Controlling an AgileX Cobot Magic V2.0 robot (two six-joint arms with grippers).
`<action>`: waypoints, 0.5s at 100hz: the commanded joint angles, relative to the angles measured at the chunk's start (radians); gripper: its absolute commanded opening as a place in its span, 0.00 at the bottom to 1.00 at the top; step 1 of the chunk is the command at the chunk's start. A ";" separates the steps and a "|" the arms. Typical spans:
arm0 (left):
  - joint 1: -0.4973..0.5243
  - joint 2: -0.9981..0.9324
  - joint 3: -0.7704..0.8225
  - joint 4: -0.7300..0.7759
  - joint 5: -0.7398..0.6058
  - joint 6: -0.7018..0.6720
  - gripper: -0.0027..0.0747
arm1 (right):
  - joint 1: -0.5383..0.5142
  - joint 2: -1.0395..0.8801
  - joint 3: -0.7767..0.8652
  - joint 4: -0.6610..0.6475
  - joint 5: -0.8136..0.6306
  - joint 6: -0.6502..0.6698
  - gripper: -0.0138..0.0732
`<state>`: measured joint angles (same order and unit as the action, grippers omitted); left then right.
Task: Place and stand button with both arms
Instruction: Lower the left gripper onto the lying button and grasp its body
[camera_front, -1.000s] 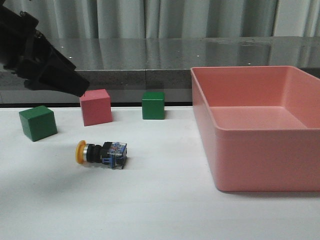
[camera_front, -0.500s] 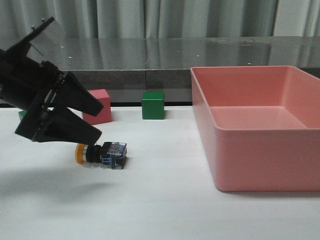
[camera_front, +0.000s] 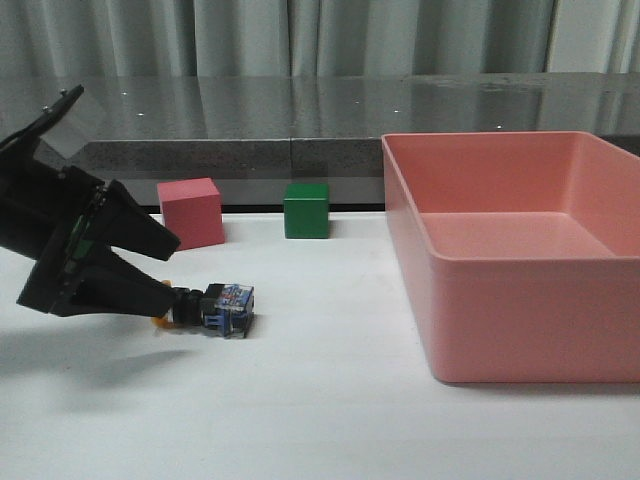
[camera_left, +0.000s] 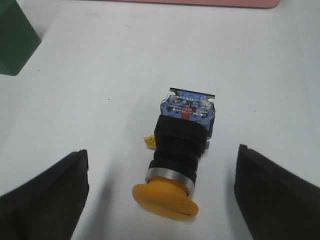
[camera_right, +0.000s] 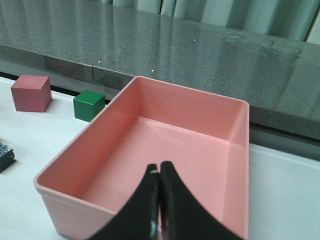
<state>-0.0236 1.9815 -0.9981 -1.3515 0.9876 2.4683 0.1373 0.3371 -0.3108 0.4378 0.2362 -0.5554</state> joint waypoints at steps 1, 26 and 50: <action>0.003 -0.013 -0.023 -0.068 0.068 0.014 0.77 | -0.006 0.005 -0.028 0.014 -0.066 0.003 0.09; 0.003 0.038 -0.023 -0.085 0.073 0.033 0.77 | -0.006 0.005 -0.028 0.014 -0.066 0.003 0.09; 0.003 0.071 -0.023 -0.123 0.073 0.040 0.77 | -0.006 0.005 -0.028 0.014 -0.066 0.003 0.09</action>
<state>-0.0236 2.0892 -1.0019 -1.4256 0.9908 2.5038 0.1373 0.3371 -0.3108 0.4378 0.2362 -0.5554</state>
